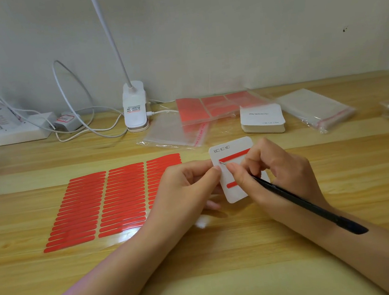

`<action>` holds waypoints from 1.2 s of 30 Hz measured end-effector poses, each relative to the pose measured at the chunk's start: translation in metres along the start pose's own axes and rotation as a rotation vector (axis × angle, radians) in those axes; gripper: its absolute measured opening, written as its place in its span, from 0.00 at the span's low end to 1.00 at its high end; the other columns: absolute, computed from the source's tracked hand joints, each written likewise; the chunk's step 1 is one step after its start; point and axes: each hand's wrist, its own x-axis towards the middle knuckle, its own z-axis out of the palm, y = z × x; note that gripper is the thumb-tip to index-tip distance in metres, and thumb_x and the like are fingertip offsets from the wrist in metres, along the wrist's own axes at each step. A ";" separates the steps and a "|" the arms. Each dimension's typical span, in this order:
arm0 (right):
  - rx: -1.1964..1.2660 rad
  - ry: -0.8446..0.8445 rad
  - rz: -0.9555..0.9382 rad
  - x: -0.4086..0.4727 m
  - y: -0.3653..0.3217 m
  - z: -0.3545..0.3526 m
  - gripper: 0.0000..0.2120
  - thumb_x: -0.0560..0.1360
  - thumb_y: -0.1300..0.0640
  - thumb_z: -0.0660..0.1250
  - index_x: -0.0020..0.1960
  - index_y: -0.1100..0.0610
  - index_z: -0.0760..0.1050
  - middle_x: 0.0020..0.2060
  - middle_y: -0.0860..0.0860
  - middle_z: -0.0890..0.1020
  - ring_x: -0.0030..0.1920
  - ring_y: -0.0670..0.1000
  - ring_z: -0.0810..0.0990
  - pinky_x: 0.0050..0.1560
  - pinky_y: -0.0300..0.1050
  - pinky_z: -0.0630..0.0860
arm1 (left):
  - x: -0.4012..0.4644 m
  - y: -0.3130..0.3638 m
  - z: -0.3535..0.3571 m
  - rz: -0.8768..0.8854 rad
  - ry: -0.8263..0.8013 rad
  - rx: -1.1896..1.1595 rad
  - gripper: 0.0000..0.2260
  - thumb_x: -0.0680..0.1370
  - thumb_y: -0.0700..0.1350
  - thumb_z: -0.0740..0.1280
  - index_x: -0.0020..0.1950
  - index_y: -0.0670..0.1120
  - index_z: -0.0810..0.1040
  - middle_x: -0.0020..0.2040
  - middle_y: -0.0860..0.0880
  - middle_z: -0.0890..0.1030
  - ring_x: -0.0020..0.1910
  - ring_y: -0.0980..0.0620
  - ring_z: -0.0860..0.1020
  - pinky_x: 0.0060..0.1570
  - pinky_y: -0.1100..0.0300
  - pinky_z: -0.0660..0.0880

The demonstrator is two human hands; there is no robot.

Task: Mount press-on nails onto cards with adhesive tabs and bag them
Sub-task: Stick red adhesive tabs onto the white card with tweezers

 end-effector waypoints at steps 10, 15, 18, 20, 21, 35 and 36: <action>-0.059 0.002 -0.133 0.000 0.005 0.001 0.17 0.74 0.62 0.64 0.29 0.59 0.62 0.22 0.49 0.65 0.26 0.48 0.64 0.29 0.26 0.60 | 0.000 0.001 0.001 -0.007 0.009 0.023 0.12 0.78 0.37 0.61 0.47 0.49 0.83 0.39 0.48 0.85 0.39 0.53 0.84 0.29 0.66 0.77; -0.062 0.000 -0.158 0.000 0.006 0.000 0.18 0.74 0.63 0.64 0.30 0.55 0.60 0.21 0.51 0.65 0.25 0.49 0.63 0.28 0.28 0.60 | 0.000 0.001 0.000 -0.009 0.018 0.024 0.13 0.77 0.37 0.61 0.46 0.49 0.83 0.40 0.49 0.85 0.39 0.53 0.84 0.30 0.66 0.77; -0.057 0.003 -0.151 0.001 0.007 0.000 0.18 0.74 0.63 0.64 0.29 0.56 0.60 0.21 0.52 0.64 0.25 0.51 0.63 0.27 0.31 0.60 | 0.000 0.002 0.000 -0.016 0.031 0.008 0.14 0.77 0.36 0.60 0.45 0.51 0.82 0.39 0.50 0.85 0.38 0.53 0.84 0.29 0.67 0.77; -0.057 0.001 -0.152 0.001 0.007 0.000 0.18 0.74 0.63 0.64 0.29 0.56 0.60 0.21 0.52 0.64 0.25 0.51 0.63 0.27 0.30 0.60 | -0.001 0.003 0.000 -0.017 0.033 0.002 0.14 0.78 0.36 0.60 0.45 0.51 0.82 0.39 0.50 0.85 0.38 0.53 0.84 0.29 0.67 0.77; -0.055 0.002 -0.149 0.001 0.007 0.000 0.18 0.74 0.64 0.64 0.30 0.55 0.59 0.21 0.52 0.64 0.25 0.51 0.63 0.27 0.29 0.60 | -0.001 0.003 0.000 -0.016 0.035 -0.002 0.14 0.78 0.36 0.60 0.45 0.52 0.82 0.39 0.50 0.85 0.38 0.53 0.84 0.29 0.67 0.77; 0.021 -0.002 -0.051 0.000 0.001 -0.001 0.16 0.73 0.57 0.66 0.32 0.61 0.65 0.24 0.52 0.71 0.25 0.51 0.69 0.26 0.39 0.66 | 0.000 0.002 -0.001 -0.015 0.046 -0.018 0.15 0.77 0.37 0.61 0.42 0.52 0.84 0.38 0.50 0.85 0.38 0.53 0.84 0.28 0.67 0.75; 0.008 -0.004 -0.057 0.000 0.001 -0.001 0.16 0.73 0.56 0.66 0.32 0.61 0.65 0.24 0.52 0.71 0.25 0.50 0.69 0.26 0.39 0.66 | 0.001 0.002 -0.001 -0.014 0.042 -0.015 0.14 0.77 0.37 0.61 0.43 0.51 0.84 0.38 0.50 0.85 0.38 0.53 0.84 0.28 0.67 0.76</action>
